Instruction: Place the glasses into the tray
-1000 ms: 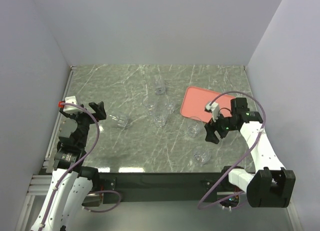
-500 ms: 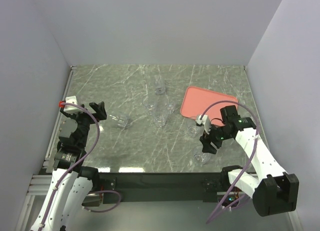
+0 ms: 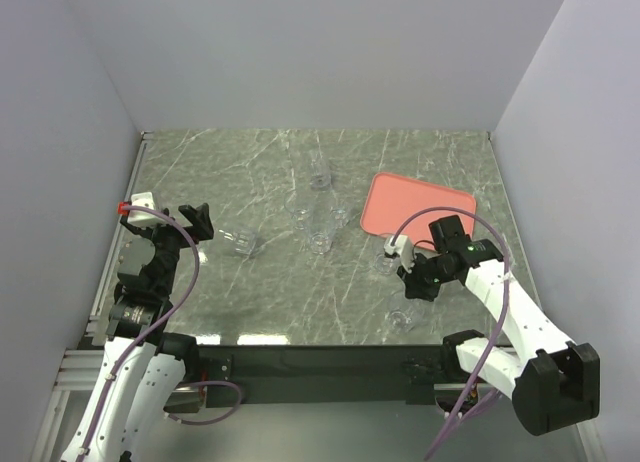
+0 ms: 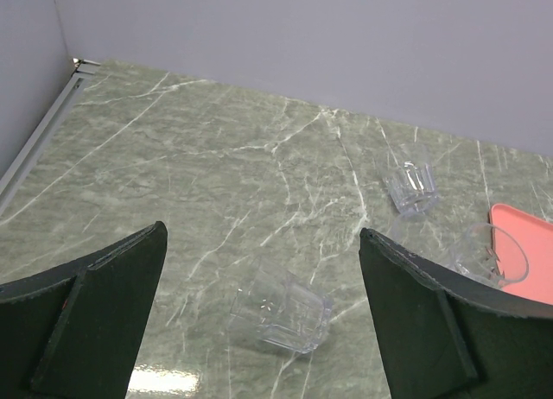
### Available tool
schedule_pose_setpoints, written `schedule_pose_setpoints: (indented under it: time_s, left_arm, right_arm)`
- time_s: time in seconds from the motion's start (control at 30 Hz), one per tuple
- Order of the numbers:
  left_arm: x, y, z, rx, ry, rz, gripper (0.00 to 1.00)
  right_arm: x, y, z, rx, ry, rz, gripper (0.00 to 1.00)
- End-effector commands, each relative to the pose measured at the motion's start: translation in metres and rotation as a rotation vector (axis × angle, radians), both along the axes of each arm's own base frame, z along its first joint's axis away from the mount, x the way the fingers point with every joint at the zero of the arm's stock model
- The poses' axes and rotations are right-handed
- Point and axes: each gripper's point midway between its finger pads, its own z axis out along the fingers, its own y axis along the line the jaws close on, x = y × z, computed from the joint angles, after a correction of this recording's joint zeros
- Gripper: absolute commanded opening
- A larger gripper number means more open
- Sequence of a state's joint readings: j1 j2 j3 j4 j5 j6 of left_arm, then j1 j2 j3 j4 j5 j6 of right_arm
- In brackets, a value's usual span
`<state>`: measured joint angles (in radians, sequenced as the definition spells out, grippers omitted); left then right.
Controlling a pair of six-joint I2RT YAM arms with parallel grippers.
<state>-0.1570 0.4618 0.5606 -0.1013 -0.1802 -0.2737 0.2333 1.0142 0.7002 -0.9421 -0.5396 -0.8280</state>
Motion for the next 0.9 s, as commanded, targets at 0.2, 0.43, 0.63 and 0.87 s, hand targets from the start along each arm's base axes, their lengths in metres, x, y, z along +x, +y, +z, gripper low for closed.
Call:
schedule_pose_setpoints:
  time_s: [0.2, 0.43, 0.63, 0.87]
  left_arm:
    - [-0.001, -0.002, 0.009, 0.015, -0.037, -0.015, 0.99]
    - [-0.002, -0.003, 0.011, 0.012, -0.042, -0.017, 0.99]
    - [-0.002, -0.003, 0.011, 0.01, -0.045, -0.018, 0.99]
    - [-0.003, -0.004, 0.012, 0.01, -0.049, -0.024, 0.99]
  right_arm:
    - [0.014, -0.003, 0.016, -0.017, -0.114, -0.027, 0.0]
    - [0.033, -0.027, 0.041, -0.084, -0.22, -0.106, 0.0]
    - [0.046, -0.053, 0.053, -0.076, -0.227, -0.189, 0.0]
    - [0.087, -0.09, 0.075, -0.052, -0.295, -0.448, 0.0]
